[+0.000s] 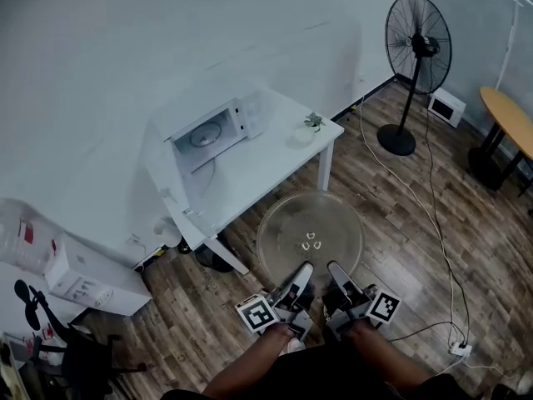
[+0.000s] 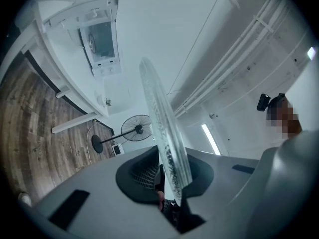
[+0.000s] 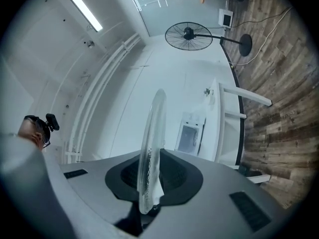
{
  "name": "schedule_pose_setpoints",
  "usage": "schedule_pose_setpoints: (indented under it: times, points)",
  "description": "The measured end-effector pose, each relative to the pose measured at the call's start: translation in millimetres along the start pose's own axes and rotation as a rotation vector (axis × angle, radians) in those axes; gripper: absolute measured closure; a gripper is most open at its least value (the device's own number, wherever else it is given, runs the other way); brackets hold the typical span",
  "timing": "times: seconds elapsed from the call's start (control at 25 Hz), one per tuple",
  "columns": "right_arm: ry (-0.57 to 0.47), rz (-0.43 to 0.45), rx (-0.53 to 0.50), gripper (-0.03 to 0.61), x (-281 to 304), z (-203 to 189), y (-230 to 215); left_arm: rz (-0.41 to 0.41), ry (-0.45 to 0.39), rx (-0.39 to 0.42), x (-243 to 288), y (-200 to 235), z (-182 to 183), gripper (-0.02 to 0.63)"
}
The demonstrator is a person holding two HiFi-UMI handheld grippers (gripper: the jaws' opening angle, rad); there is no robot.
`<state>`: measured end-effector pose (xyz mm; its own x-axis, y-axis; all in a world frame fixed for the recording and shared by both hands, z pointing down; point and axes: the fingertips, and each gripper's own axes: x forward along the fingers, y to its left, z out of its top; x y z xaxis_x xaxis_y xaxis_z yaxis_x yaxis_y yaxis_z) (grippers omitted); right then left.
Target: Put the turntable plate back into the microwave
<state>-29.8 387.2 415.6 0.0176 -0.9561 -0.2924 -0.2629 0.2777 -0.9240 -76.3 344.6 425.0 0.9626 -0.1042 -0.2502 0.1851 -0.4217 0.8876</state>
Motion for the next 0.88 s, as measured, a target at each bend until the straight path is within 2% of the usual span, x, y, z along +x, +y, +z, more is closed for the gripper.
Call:
schedule_pose_setpoints:
  times: [0.28, 0.4, 0.48, 0.88]
  points:
    - [0.075, 0.034, 0.050, 0.520, 48, 39, -22, 0.052, -0.075, 0.049, 43, 23, 34, 0.551]
    - [0.128, 0.048, 0.067, 0.517, 67, 55, -29, 0.039, -0.150, -0.017, 62, 29, 43, 0.551]
    - [0.161, 0.052, 0.081, 0.515, 77, 65, -34, 0.044, -0.185, -0.026, 74, 33, 49, 0.551]
    - [0.266, 0.083, 0.152, 0.518, 109, 90, -57, 0.122, -0.280, 0.037, 102, 52, 68, 0.549]
